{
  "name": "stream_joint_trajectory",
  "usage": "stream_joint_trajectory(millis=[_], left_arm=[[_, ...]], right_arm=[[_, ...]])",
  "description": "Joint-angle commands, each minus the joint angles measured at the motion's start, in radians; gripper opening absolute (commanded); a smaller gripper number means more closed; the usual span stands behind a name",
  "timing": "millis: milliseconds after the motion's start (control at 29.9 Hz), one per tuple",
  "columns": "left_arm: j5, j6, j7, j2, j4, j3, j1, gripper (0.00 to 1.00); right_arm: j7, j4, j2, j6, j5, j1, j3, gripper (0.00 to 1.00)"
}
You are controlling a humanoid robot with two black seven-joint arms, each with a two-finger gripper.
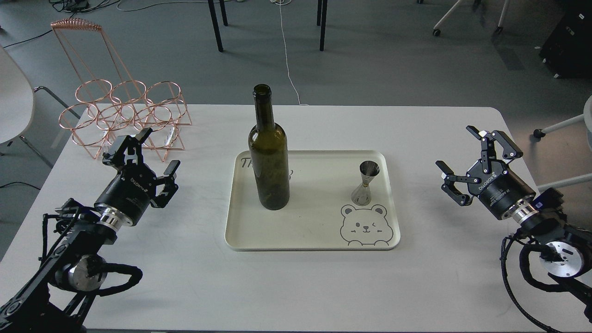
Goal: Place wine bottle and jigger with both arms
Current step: 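Move the right gripper toward the metal jigger on the tray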
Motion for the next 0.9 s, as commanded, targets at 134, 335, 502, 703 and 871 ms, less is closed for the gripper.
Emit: stream_joint_trajectory(millis=[134, 335, 502, 703, 871], left_arm=[[-0.003, -0.003, -0.001, 0.001, -0.009, 0.003, 0.002, 0.98], [-0.010, -0.048, -0.039, 0.009, -0.007, -0.004, 0.001, 0.98], [-0.001, -0.065, -0.053, 0.006, -0.009, 0.001, 0.000, 0.98], [-0.001, -0.065, -0.053, 0.006, -0.012, 0.004, 0.000, 0.98], [0.000, -0.063, -0.053, 0.012, -0.027, 0.003, 0.000, 0.98]], right_arm=[[0.000, 0.007, -0.007, -0.011, -0.040, -0.008, 0.000, 0.99], [0.000, 0.022, -0.065, -0.053, -0.388, -0.009, 0.047, 0.99], [0.000, 0.120, -0.125, -0.129, -0.689, -0.012, 0.121, 0.99], [0.000, 0.273, -0.133, -0.377, -1.146, -0.034, 0.120, 0.99], [0.000, 0.272, -0.113, -0.506, -1.543, -0.055, 0.081, 0.99]])
